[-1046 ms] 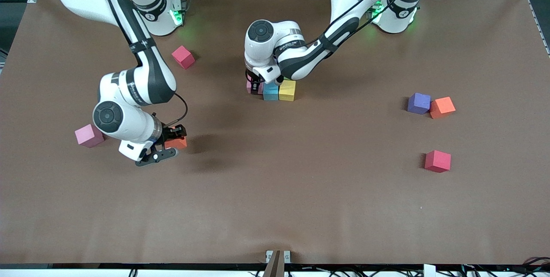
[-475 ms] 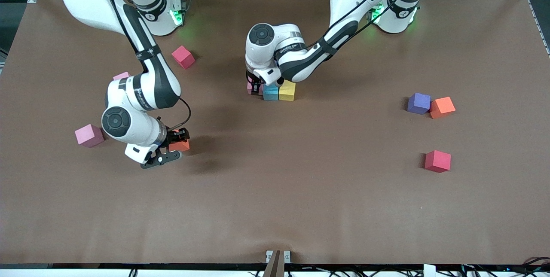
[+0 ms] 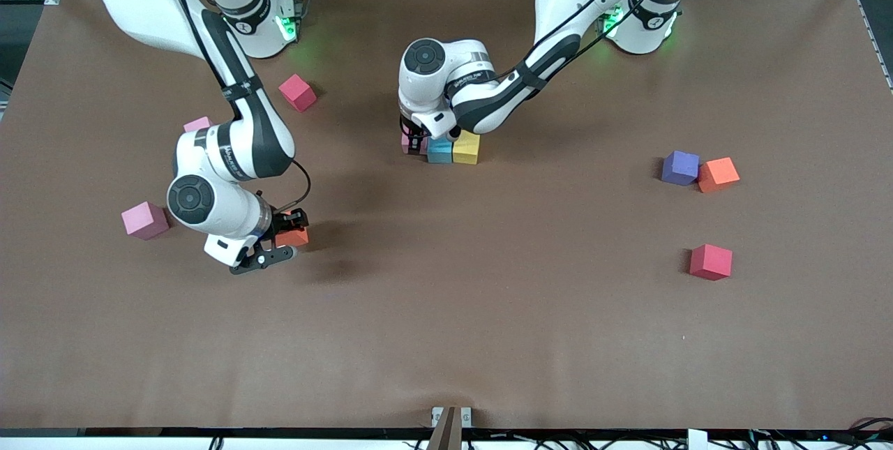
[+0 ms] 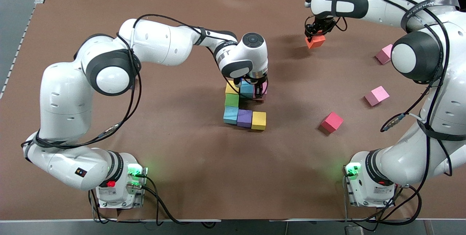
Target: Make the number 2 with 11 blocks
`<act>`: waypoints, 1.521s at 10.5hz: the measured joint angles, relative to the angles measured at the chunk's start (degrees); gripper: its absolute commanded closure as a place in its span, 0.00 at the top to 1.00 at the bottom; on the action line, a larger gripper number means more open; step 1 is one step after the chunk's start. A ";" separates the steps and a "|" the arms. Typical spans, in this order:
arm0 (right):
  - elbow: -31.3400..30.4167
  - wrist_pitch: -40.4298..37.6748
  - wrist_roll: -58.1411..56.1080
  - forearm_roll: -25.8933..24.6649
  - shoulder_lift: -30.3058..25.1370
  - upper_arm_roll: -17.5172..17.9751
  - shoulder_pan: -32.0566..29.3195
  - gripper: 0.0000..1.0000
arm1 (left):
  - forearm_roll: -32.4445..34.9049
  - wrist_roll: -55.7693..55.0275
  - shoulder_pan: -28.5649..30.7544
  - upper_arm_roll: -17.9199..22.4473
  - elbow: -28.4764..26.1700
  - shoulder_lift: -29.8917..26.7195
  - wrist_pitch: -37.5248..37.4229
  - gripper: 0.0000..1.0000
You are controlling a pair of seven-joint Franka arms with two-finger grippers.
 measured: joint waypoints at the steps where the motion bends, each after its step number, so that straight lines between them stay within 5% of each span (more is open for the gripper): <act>1: 0.00 0.01 0.01 0.00 0.00 0.00 0.00 0.00 | 0.00 0.00 -0.02 0.01 0.00 0.00 0.01 0.63; 14: 0.00 0.10 0.06 0.00 0.12 -0.27 -0.05 0.00 | 0.12 0.16 -1.18 1.68 0.00 0.74 0.99 0.70; 16: 0.00 0.11 0.06 0.00 0.12 -0.26 -0.05 0.00 | 0.12 0.17 -1.26 1.90 0.04 0.82 1.10 1.00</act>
